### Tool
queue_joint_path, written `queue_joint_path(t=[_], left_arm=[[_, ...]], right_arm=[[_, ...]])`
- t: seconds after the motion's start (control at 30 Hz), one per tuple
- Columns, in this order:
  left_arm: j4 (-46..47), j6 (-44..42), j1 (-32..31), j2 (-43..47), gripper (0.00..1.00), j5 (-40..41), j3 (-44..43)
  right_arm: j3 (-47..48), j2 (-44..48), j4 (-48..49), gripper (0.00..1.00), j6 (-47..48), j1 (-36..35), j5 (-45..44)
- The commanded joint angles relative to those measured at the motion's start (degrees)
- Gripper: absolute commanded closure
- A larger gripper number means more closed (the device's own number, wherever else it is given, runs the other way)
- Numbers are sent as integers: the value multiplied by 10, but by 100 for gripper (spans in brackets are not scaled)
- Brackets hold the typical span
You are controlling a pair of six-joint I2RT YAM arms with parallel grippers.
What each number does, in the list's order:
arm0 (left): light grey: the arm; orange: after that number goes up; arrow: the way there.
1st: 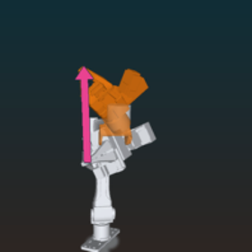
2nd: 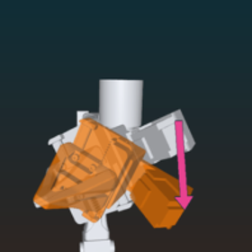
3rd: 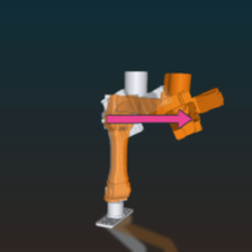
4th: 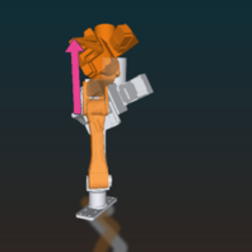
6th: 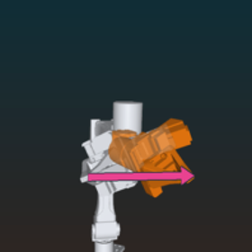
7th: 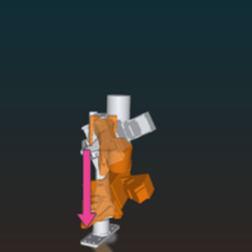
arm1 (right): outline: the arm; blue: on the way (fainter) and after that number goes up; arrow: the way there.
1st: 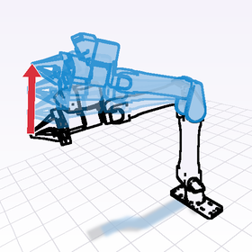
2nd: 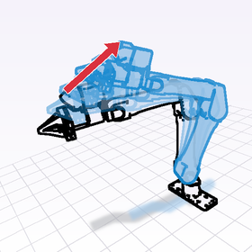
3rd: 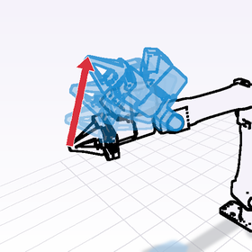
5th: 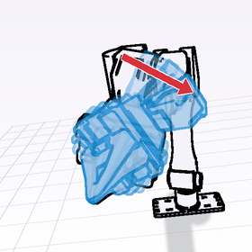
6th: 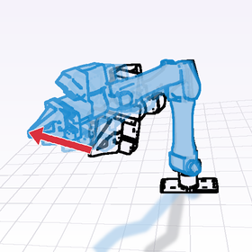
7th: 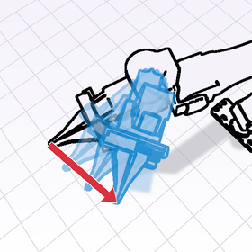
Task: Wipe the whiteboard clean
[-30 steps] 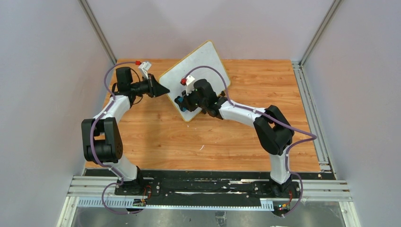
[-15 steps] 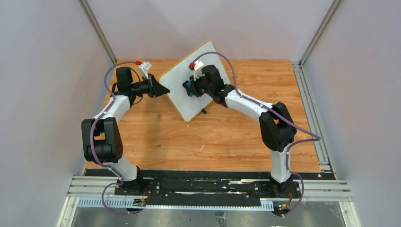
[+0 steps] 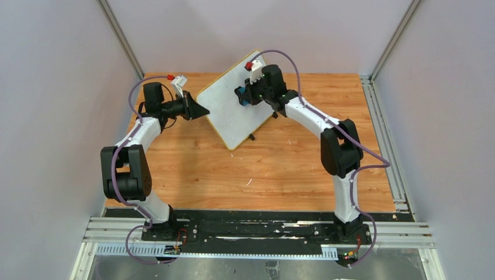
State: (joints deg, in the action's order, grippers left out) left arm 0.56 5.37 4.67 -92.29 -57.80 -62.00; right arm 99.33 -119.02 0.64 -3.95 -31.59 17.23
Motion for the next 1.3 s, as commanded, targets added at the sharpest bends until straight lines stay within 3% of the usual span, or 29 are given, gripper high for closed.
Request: queue_joint_path(t=[0.0,0.63,1.27], left_arm=[[-28,-59,-9,-4,100,-2,-5],[-41,-70,-9,-5,100,1,-7],[-47,-75,-9,-7,100,2,-8]], right_arm=[[19,-39,0,99,8,63,-40],[141,-93,-33,99,10,137,-21],[137,-51,2,100,17,135,17]])
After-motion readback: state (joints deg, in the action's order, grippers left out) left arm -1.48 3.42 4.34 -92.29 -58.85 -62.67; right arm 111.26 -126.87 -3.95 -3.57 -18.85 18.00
